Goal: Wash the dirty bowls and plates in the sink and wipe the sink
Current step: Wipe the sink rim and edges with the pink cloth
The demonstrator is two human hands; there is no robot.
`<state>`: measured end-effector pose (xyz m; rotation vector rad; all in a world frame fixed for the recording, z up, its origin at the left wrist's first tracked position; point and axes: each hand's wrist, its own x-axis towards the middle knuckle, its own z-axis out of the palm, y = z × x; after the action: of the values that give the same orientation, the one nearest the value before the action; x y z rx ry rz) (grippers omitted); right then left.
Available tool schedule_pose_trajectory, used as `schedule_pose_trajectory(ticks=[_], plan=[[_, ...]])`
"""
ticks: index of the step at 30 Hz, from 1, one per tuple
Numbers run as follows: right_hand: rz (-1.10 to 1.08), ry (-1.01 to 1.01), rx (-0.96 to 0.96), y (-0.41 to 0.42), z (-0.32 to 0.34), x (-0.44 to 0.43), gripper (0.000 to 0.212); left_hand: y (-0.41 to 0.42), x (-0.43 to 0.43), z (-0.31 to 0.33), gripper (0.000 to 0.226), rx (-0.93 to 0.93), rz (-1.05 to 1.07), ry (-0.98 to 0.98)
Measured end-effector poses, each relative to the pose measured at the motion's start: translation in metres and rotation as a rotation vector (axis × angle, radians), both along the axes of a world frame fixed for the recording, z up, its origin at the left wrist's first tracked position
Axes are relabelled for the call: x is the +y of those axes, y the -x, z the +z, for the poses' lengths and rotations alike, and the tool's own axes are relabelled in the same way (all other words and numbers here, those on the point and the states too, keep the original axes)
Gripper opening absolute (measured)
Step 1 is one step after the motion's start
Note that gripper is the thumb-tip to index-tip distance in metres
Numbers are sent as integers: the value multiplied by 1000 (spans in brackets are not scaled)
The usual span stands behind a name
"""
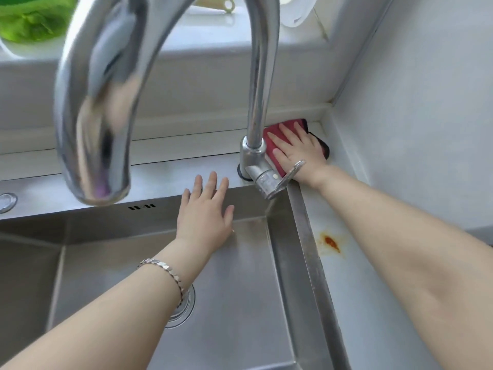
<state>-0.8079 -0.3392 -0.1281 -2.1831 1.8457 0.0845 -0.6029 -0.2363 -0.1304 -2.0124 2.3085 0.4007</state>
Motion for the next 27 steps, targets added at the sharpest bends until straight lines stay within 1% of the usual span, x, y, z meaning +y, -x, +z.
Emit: schedule_pose_trajectory(ticks=[2, 4, 7, 10, 12, 15, 17, 19, 20, 23, 25, 27], plan=[[31, 13, -51, 2, -1, 19, 45, 0, 1, -3, 58, -9, 2, 22], [30, 33, -86, 10, -3, 56, 45, 2, 3, -3, 58, -3, 11, 25], [-7, 54, -61, 22, -2, 100, 62, 3, 3, -2, 59, -7, 6, 10], [-108, 3, -32, 26, -2, 80, 47, 2, 4, 0, 59, -10, 4, -2], [-173, -14, -54, 20, 1, 57, 49, 0, 5, 1, 60, -13, 0, -7], [-162, -17, -69, 15, -2, 57, 50, 0, 4, 4, 63, -36, -4, -56], [-122, -1, -75, 19, -6, 91, 50, 3, 5, 7, 65, -70, -14, -78], [-79, 55, -89, 26, -7, 141, 57, 5, 13, 10, 64, -96, -25, -51], [-73, 96, -102, 31, -7, 169, 59, 6, 20, 12, 64, -92, -30, -39], [-67, 198, -95, 49, -12, 233, 49, 7, 52, 17, 59, -18, -55, -83], [-70, 198, -87, 55, -14, 242, 47, 4, 78, 20, 50, 32, -61, -137], [-95, 178, -85, 50, -11, 229, 52, -4, 105, 27, 42, 90, -20, -220]])
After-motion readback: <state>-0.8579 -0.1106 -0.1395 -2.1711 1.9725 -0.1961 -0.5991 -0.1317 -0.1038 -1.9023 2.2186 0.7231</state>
